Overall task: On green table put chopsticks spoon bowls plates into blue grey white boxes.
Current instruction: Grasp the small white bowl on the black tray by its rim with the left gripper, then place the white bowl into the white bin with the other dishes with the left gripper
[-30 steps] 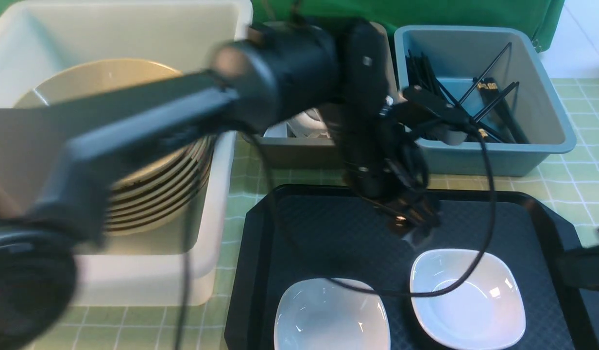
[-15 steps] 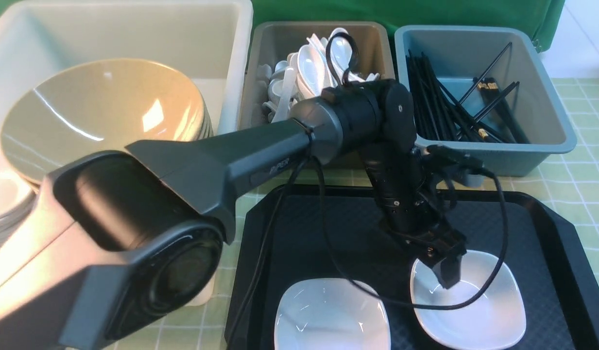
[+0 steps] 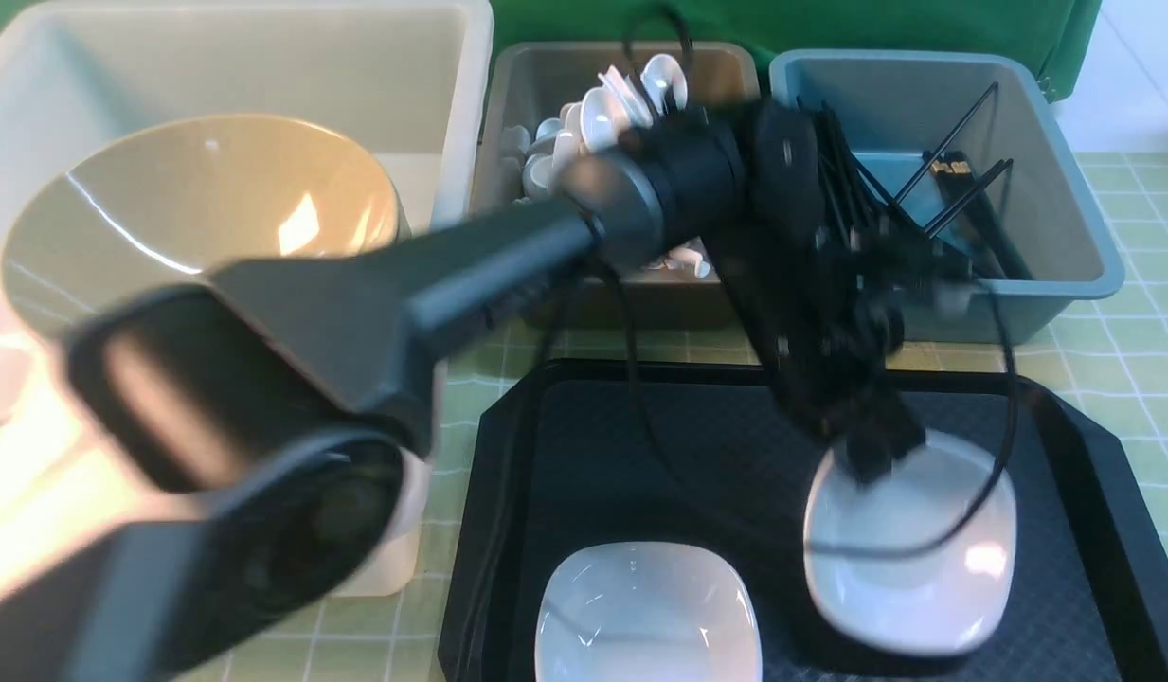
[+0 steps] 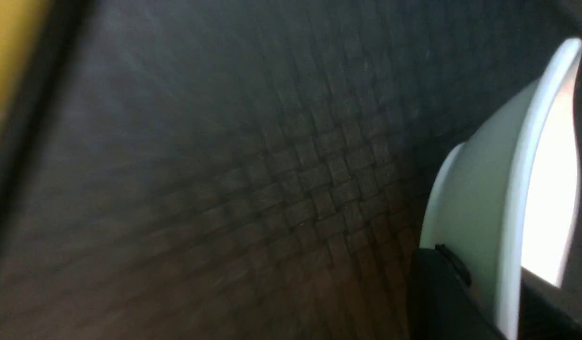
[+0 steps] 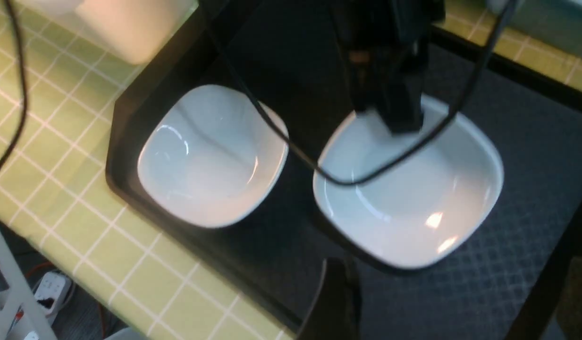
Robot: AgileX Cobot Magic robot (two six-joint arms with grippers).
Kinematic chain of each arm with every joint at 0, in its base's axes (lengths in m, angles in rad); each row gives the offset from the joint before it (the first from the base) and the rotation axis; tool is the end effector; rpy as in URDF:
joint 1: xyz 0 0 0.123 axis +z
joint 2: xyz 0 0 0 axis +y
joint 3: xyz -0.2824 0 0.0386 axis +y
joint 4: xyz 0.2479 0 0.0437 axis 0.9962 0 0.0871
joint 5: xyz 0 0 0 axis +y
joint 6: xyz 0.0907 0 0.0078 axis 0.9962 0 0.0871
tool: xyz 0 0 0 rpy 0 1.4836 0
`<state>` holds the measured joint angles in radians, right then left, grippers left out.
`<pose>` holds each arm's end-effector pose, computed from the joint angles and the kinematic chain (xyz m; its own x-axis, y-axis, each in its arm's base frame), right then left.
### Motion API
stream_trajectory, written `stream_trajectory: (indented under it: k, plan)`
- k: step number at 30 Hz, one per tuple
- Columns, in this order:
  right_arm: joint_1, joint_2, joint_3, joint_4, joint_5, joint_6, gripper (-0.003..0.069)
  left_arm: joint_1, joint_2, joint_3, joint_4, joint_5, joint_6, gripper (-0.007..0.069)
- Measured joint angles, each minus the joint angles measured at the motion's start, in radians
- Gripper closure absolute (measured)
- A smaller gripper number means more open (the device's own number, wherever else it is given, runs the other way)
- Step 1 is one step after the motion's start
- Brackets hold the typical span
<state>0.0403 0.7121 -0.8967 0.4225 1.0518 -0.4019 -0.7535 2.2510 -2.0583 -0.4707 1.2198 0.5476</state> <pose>0.1085 0.0368 0.3678 -0.6076 -0.1942 -0.7701 -0.4177 0.9029 0.1019 0.3252 -0.3583 0.2346 -0.3933 0.8227 -0.4106 0.9133 0.2979 -0.2779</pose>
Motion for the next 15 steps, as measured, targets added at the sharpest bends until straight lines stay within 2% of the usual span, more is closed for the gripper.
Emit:
stream_trajectory:
  k: [4, 8, 11, 13, 14, 15]
  plan:
    - [0.03, 0.012, -0.001, 0.045, -0.01, -0.09, 0.0076, 0.069, -0.172, -0.003, 0.031, 0.01, -0.101, 0.0609]
    - [0.088, 0.075, -0.002, 0.172, -0.021, -0.217, 0.0078, 0.208, -0.399, 0.026, 0.036, 0.013, -0.213, 0.0609]
    - [0.117, 0.119, -0.022, 0.252, -0.022, -0.284, 0.0092, 0.318, -0.577, 0.118, 0.028, 0.014, -0.237, 0.0609]
    - [0.151, 0.17, -0.067, 0.311, -0.024, -0.345, 0.0137, 0.446, -0.73, 0.248, 0.022, 0.022, -0.246, 0.0609]
    - [0.169, 0.196, -0.098, 0.336, -0.024, -0.37, 0.0174, 0.549, -0.814, 0.346, 0.02, 0.026, -0.249, 0.0609]
    - [0.176, 0.205, -0.103, 0.339, -0.024, -0.378, 0.0188, 0.565, -0.843, 0.361, 0.018, 0.027, -0.249, 0.0609]
